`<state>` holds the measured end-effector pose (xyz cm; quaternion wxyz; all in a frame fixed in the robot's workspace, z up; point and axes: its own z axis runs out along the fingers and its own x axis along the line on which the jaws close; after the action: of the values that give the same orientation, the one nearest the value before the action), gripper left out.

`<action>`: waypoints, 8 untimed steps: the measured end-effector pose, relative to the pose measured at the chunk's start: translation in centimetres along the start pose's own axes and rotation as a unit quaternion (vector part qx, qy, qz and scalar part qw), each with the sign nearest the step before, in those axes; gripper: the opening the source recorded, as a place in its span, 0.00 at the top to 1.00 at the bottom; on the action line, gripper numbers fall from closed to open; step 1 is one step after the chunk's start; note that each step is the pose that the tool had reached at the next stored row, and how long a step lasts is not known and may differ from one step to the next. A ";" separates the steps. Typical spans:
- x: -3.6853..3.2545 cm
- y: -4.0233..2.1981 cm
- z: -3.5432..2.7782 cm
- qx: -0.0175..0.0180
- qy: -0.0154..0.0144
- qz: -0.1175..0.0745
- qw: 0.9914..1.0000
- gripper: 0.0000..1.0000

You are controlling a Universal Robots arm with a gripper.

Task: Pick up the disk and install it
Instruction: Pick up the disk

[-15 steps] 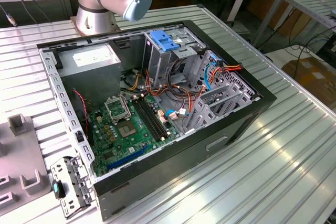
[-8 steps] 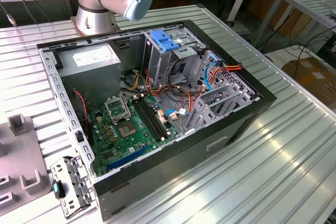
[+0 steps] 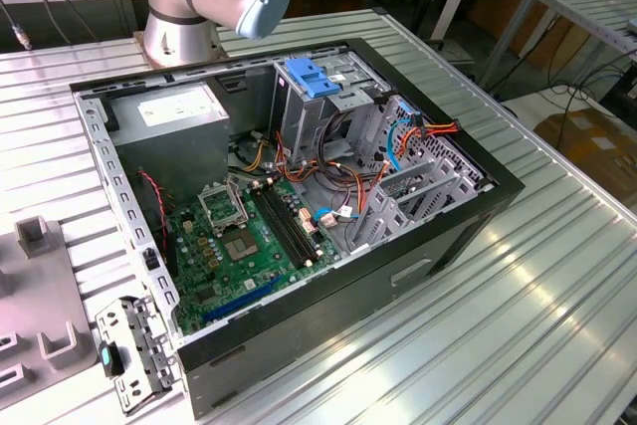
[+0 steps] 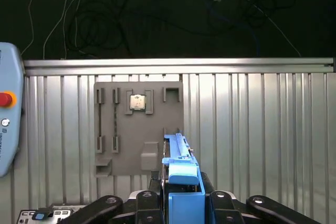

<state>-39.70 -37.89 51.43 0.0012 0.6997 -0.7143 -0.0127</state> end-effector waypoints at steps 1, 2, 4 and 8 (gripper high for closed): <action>0.03 -0.20 -0.01 0.000 0.000 0.000 1.000 0.63; 0.06 -0.47 -0.01 0.000 0.000 0.000 1.000 0.63; 0.11 -1.09 -0.03 0.000 0.000 0.000 1.000 0.63; 0.15 -2.26 -0.05 0.000 0.000 0.000 1.000 0.63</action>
<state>-37.45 -38.09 51.43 0.0015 0.6997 -0.7143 -0.0130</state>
